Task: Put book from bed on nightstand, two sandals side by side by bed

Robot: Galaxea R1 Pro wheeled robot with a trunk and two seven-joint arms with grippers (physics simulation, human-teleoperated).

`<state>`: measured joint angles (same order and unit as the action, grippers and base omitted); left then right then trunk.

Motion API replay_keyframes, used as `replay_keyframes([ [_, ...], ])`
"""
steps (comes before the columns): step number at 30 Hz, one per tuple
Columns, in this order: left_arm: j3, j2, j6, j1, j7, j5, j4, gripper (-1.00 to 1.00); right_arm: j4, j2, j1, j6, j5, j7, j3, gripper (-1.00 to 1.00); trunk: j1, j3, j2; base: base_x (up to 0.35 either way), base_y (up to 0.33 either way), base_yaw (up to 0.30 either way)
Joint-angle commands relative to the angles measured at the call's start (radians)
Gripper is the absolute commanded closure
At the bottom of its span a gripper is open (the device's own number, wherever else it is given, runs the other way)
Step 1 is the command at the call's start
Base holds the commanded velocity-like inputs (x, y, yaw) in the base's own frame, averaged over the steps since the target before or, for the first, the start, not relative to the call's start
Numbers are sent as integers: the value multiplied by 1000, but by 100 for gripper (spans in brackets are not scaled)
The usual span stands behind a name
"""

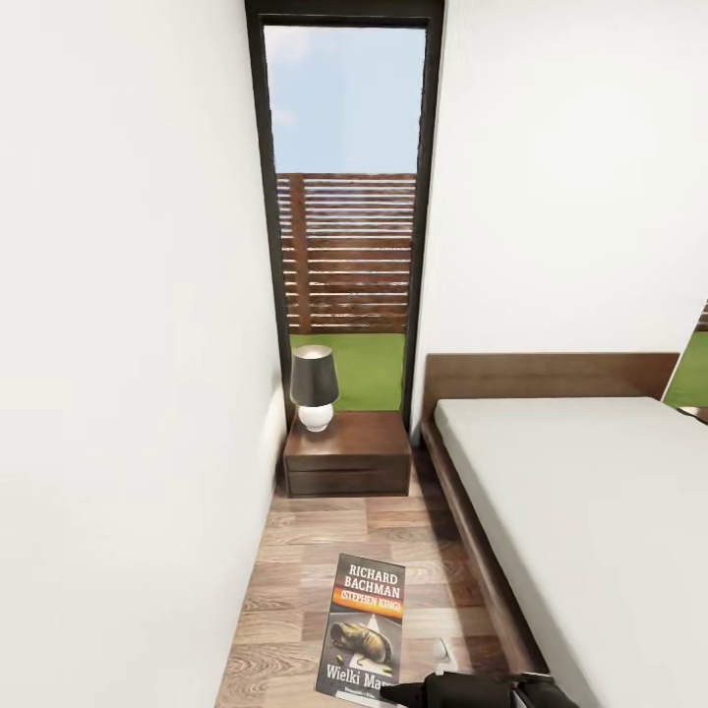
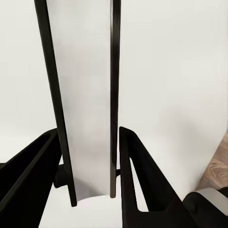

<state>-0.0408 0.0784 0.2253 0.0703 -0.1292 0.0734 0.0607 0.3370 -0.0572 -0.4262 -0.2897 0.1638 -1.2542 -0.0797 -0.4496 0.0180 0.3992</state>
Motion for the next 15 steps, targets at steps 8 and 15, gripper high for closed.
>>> replay_keyframes([
  [8,-5,0,3,0,-1,8,-1,-100,0,-1,0,-9,11,2,-8,100,0,0,1,41,103,0],
  [15,-5,0,3,0,-2,8,-1,-100,0,-1,0,-9,11,2,-8,100,0,0,1,190,20,0],
])
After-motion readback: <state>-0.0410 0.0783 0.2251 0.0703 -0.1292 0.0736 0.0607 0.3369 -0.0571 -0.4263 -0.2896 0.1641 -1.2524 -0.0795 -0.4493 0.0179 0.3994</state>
